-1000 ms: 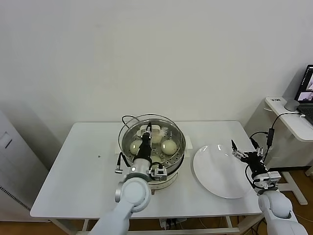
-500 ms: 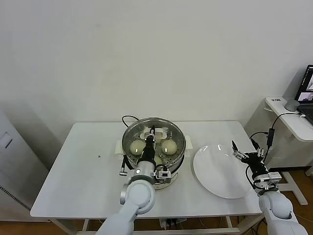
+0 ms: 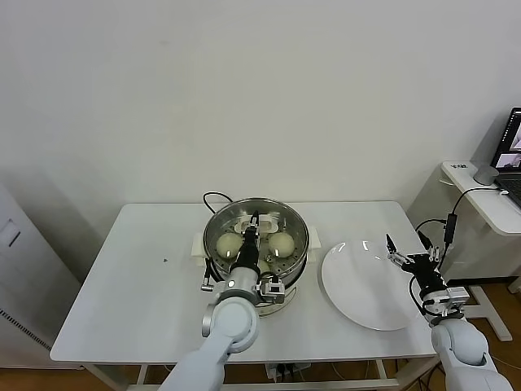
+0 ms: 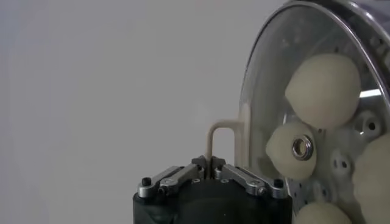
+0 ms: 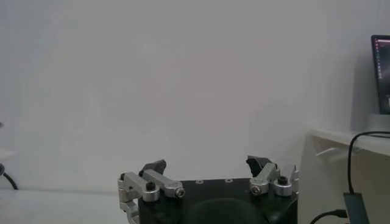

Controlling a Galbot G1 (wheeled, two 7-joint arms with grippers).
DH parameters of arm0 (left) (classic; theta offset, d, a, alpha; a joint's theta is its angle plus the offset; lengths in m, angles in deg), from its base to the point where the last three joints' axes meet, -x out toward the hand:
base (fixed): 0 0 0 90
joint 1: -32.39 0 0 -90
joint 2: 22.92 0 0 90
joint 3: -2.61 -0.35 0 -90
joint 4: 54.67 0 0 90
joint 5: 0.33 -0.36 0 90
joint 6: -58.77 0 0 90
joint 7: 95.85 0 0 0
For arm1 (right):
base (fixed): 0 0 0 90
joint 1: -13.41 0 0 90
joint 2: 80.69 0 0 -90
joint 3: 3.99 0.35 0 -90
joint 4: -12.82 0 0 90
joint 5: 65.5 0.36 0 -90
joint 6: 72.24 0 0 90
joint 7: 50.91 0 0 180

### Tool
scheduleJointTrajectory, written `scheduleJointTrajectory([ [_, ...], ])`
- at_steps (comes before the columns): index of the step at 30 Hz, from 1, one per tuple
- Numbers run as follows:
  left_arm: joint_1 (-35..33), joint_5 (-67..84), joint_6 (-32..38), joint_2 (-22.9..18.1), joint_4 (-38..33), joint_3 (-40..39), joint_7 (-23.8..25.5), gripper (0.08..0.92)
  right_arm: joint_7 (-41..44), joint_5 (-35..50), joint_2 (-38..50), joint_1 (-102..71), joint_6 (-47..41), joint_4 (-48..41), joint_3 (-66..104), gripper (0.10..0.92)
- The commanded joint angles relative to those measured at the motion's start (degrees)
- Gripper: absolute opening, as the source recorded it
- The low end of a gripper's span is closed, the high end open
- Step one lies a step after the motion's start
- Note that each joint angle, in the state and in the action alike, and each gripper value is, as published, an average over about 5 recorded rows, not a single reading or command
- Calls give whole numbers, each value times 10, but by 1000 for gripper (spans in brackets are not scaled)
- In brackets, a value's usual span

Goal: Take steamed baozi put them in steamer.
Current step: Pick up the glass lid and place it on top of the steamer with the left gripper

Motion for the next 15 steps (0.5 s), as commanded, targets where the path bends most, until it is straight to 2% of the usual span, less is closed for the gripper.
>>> scheduleJointTrajectory([
  [1,-2,21,-6,0,6,0,-2,108,0,0,-1,1,0,0,0,823],
  [9,-7,47,-8,10,-3,3,-19,108,0,0,0,0,0,3,1,823],
  [12,-17,79,-4,23,-40,8,-20,130,0,0,0,0,0,4,1,823],
  [15,-42,135,12,44,-105,19,-2,199,0,0,0,1,-1,3,0,823],
])
